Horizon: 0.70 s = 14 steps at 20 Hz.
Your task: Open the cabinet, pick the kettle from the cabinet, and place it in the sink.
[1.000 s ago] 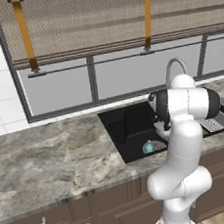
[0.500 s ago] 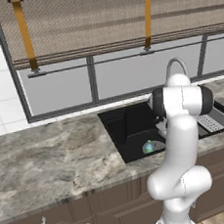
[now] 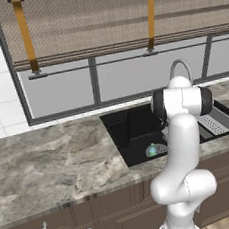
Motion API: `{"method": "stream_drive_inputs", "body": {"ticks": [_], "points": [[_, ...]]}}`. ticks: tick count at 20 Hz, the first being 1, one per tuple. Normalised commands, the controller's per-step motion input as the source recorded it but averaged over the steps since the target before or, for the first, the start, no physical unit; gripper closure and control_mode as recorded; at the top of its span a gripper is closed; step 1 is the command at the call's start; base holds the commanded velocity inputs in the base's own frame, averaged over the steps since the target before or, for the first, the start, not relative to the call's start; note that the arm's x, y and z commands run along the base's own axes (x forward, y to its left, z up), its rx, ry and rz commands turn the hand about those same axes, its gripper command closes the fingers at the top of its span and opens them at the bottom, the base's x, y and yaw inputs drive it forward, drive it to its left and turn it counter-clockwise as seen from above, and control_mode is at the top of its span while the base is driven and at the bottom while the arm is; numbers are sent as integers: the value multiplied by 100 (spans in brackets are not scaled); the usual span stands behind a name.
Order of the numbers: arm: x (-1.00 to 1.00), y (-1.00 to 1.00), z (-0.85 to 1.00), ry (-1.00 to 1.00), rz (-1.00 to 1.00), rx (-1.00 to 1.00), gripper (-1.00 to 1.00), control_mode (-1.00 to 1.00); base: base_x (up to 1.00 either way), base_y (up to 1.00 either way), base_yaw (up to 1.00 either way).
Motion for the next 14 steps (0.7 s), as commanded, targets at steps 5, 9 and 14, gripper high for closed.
{"method": "stream_drive_inputs", "body": {"ticks": [5,9,14], "points": [[20,-6,-10,0,0,-3,100,-100,0,0,0],[19,-6,-9,0,0,-5,100,-100,0,0,0],[19,-9,-13,0,-1,-7,100,-100,0,0,0]]}}
